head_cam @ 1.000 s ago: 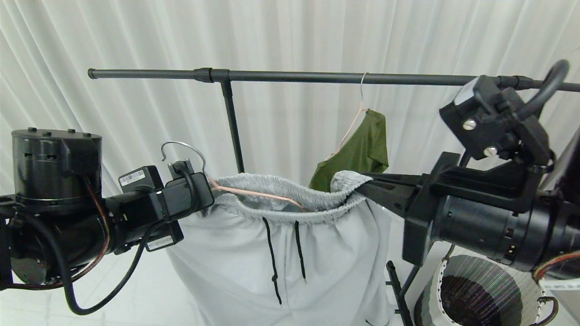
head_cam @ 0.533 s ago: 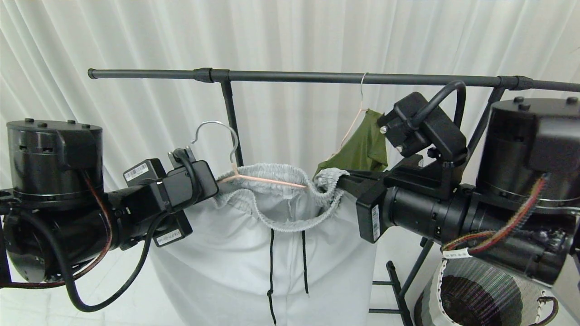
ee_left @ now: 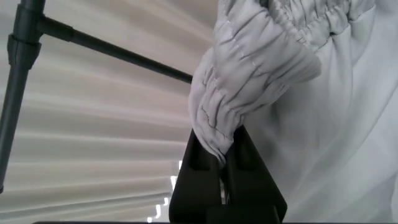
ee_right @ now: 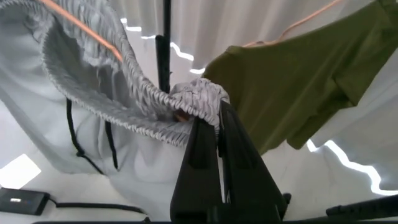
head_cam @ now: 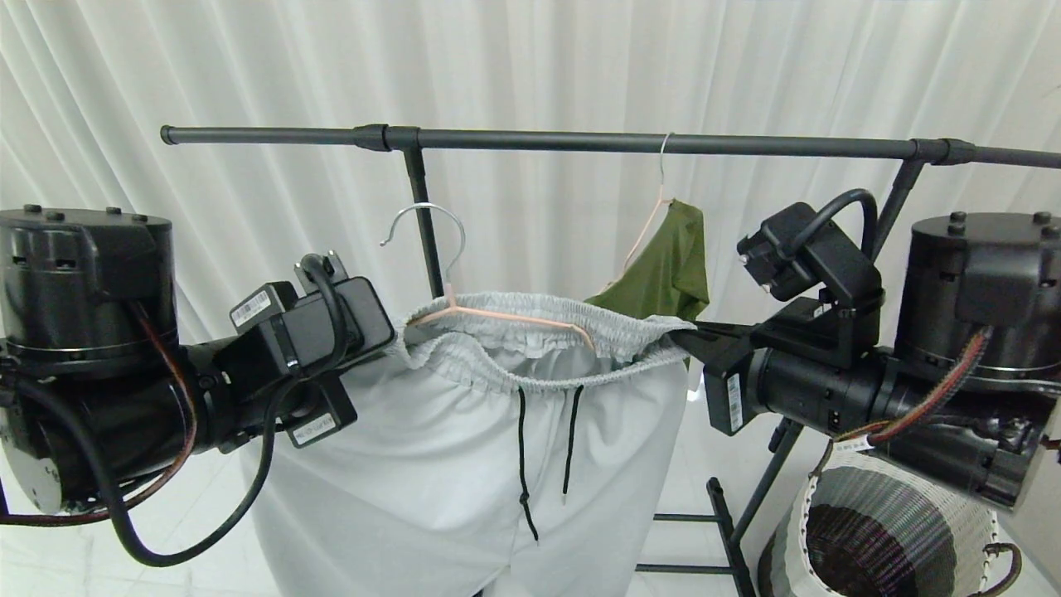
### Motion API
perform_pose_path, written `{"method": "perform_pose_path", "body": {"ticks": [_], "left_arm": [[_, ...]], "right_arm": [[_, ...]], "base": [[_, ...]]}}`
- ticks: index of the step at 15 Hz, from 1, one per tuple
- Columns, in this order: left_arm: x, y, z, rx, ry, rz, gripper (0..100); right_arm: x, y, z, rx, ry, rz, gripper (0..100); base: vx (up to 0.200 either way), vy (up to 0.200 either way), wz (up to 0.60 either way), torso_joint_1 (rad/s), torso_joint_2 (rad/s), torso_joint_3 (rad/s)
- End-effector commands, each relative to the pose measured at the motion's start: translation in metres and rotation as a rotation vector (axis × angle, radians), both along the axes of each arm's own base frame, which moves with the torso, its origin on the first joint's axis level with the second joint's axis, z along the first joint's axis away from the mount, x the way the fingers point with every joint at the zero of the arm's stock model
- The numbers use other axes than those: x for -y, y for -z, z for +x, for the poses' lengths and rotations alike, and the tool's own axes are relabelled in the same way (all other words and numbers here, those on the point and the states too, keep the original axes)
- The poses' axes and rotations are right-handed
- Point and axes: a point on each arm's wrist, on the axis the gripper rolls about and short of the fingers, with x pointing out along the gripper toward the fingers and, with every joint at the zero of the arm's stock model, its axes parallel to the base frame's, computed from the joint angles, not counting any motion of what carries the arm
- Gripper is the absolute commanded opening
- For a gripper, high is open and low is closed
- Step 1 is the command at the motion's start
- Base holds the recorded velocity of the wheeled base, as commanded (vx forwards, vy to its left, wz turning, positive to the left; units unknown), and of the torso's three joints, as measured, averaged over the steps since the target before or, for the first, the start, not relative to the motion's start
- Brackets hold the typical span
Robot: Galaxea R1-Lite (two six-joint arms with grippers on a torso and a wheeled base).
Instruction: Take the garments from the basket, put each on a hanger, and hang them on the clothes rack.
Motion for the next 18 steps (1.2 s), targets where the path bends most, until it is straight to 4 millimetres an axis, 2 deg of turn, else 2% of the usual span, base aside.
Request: {"method": "perform_pose_path", "body": {"ticks": [1, 4, 7, 12, 15, 18], "left_arm": [[0.000, -0.003, 0.002, 0.012, -0.027, -0.053, 0], [0.010, -0.004, 0.003, 0.018, -0.080, -0.153, 0], [0.020, 0.002, -0.007, 0.011, -0.023, -0.190, 0], [0.025, 0.007, -0.014, 0.011, 0.018, -0.181, 0], [0.033, 0.011, -0.020, 0.004, 0.065, -0.160, 0], [0.033, 0.012, -0.022, 0.019, 0.102, -0.116, 0]], "right_arm": [[0.006, -0.002, -0.004, 0.009, 0.002, 0.001, 100], [0.013, -0.002, -0.018, 0.036, -0.027, -0.021, 100], [0.018, -0.005, -0.021, 0.085, -0.045, -0.064, 100], [0.013, -0.030, 0.009, 0.266, -0.060, -0.172, 100], [-0.001, -0.031, 0.023, 0.279, -0.070, -0.192, 100], [0.002, -0.026, 0.029, 0.212, -0.064, -0.261, 100]], "base": [[0.000, 0.000, 0.00, 0.000, 0.00, 0.000], [0.000, 0.000, 0.00, 0.000, 0.00, 0.000], [0.000, 0.000, 0.00, 0.000, 0.00, 0.000], [0.000, 0.000, 0.00, 0.000, 0.00, 0.000], [0.000, 0.000, 0.00, 0.000, 0.00, 0.000], [0.000, 0.000, 0.00, 0.000, 0.00, 0.000]]}}
